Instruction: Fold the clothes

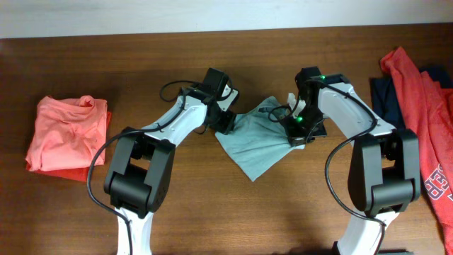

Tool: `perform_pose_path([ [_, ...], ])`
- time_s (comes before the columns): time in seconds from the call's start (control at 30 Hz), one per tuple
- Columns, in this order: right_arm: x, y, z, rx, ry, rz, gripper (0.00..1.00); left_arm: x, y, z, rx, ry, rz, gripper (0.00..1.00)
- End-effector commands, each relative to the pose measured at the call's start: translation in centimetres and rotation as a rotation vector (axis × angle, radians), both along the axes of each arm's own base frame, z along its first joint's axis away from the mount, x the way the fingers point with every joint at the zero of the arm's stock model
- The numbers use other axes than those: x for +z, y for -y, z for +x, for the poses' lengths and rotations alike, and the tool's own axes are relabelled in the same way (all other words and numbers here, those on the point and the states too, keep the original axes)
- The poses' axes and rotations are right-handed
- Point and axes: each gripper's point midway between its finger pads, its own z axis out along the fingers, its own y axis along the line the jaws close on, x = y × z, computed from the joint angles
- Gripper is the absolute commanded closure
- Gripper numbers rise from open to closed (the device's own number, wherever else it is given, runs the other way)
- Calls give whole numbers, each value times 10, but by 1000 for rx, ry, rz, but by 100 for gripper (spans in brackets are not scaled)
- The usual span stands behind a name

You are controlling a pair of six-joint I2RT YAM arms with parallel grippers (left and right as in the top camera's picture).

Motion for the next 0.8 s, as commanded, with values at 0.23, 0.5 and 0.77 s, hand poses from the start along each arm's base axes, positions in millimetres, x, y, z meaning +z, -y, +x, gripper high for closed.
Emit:
perform_pose_path([
  [0.23,3,17,7,-5,27,-92,95,-31,-10,-24,7,-121,56,48],
  [0.5,2,30,13,-1,56,-168,90,-31,-10,-25,7,-123,56,48],
  [0.77,1,29,20,-2,84,-165,85,-13,-8,-20,6,-98,45,47],
])
